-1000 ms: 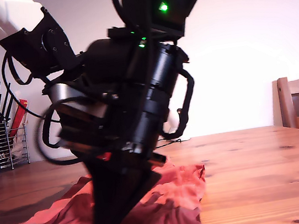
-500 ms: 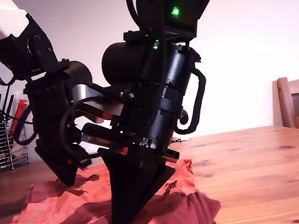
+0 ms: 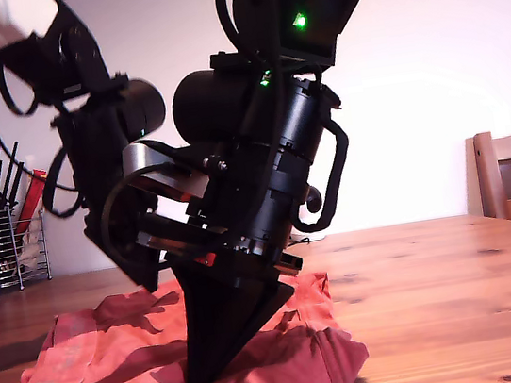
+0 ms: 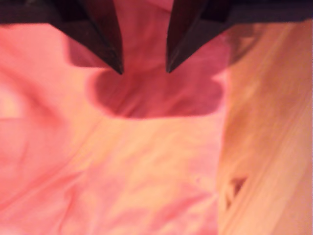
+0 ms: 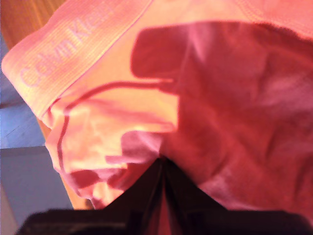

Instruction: Fold the underwear in front of you. After folding it, place it to the left side.

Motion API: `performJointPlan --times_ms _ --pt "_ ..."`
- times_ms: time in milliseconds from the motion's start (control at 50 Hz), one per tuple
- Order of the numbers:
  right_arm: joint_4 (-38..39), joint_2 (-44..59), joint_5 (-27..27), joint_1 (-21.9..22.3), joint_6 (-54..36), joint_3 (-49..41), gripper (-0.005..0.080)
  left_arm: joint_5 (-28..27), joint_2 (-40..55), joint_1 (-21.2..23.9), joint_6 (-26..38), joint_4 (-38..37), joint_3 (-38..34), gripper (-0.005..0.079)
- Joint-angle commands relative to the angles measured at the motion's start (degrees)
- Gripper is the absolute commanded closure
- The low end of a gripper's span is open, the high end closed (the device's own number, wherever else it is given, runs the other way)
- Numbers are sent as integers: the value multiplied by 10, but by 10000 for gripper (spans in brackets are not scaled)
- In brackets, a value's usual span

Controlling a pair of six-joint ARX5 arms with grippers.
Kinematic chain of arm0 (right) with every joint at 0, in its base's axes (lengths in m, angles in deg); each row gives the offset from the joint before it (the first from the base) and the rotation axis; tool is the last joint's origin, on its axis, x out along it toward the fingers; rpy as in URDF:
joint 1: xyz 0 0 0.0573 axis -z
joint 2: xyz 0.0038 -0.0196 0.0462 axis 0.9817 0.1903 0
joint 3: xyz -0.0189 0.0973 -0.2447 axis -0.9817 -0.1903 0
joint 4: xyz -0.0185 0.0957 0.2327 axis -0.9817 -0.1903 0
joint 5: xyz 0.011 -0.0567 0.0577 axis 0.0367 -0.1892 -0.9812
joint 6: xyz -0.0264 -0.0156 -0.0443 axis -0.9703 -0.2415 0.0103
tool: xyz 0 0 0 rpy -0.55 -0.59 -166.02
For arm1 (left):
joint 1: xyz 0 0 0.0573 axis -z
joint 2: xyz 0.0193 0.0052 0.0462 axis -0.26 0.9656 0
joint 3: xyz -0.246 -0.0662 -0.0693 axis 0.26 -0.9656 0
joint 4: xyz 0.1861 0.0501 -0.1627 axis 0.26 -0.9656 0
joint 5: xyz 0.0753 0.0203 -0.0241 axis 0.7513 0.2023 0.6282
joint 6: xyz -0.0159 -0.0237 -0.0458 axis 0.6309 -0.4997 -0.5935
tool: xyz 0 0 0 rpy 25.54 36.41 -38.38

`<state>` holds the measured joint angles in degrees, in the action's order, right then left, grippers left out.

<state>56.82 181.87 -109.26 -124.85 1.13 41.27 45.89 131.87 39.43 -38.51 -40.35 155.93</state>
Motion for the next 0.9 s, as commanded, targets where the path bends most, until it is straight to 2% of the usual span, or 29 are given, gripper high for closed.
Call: performJointPlan --times_ms 0,120,260,380,540,640,740,880 --pt "0 -1 -1 1 -2 -12 763 -17 -17 -2 -11 -20 -4 501" --pt "-7 -22 -10 4 -5 -12 763 -69 -37 -12 -42 -46 -4 506" --pt "-13 -48 -11 8 -18 -12 762 -115 -62 -26 -68 -75 -4 580" --pt "-2 -74 -11 17 -19 -12 758 -155 -84 -38 -85 -94 -4 588" --pt "3 -103 7 33 -15 -12 757 -222 -113 -46 -94 -93 -10 694" --pt "10 -111 26 43 -14 -12 757 -247 -134 -46 -95 -79 -30 768" --pt "25 -113 45 50 -11 -14 757 -250 -159 -46 -99 -52 -65 766" --pt "88 -119 68 58 18 -52 757 -266 -212 -52 -116 30 -161 766"
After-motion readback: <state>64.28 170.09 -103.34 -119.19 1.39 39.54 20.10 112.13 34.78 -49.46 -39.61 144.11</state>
